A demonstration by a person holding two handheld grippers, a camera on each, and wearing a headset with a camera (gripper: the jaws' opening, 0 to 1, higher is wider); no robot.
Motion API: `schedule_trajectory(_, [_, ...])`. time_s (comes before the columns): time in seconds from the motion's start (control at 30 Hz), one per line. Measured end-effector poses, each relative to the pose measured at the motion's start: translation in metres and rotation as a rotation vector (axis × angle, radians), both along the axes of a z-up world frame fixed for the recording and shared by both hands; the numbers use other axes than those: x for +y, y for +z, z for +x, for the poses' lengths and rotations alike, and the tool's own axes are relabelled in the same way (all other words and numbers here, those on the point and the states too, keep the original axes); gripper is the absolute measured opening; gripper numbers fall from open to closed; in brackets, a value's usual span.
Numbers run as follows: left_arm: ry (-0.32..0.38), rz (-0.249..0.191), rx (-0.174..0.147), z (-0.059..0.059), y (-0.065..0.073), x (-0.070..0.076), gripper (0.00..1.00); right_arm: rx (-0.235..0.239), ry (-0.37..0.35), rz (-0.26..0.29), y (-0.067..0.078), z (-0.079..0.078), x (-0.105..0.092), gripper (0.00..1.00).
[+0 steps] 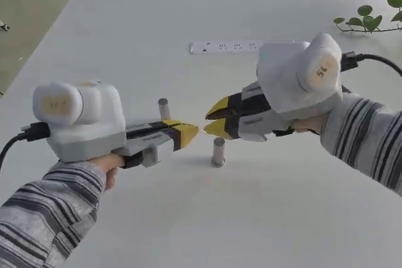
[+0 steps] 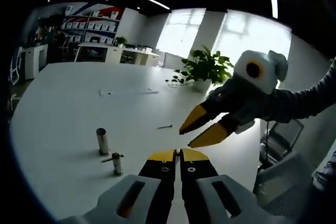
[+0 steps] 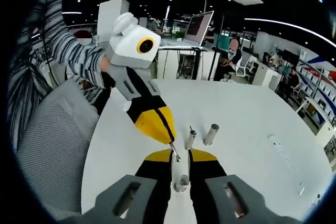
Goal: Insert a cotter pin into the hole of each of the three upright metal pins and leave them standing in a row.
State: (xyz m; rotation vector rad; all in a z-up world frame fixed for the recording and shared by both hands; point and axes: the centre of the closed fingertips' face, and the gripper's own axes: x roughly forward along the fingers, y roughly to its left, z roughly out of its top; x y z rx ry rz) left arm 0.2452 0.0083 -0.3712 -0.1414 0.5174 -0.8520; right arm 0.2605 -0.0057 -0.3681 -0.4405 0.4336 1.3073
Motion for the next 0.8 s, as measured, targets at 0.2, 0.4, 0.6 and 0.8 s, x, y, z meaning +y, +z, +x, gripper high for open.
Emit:
schedule_trajectory(0.2, [-0.02, 0.013, -0.042, -0.003, -0.001, 0.008, 0.0, 0.172, -0.05, 0.105, 0.0, -0.009, -0.001, 0.12])
schedule_trajectory(0.4, [-0.072, -0.006, -0.071, -0.009, 0.004, 0.007, 0.0, 0.284, -0.04, 0.174, 0.002, -0.022, -0.002, 0.14])
schedule_trajectory(0.6, [-0.118, -0.032, -0.077, -0.016, 0.007, 0.007, 0.0, 0.339, -0.03, 0.201, 0.002, -0.03, -0.003, 0.15])
schedule_trajectory(0.8, [-0.149, -0.047, -0.081, -0.022, 0.011, 0.007, 0.0, 0.382, -0.005, 0.217, 0.002, -0.037, -0.001, 0.16])
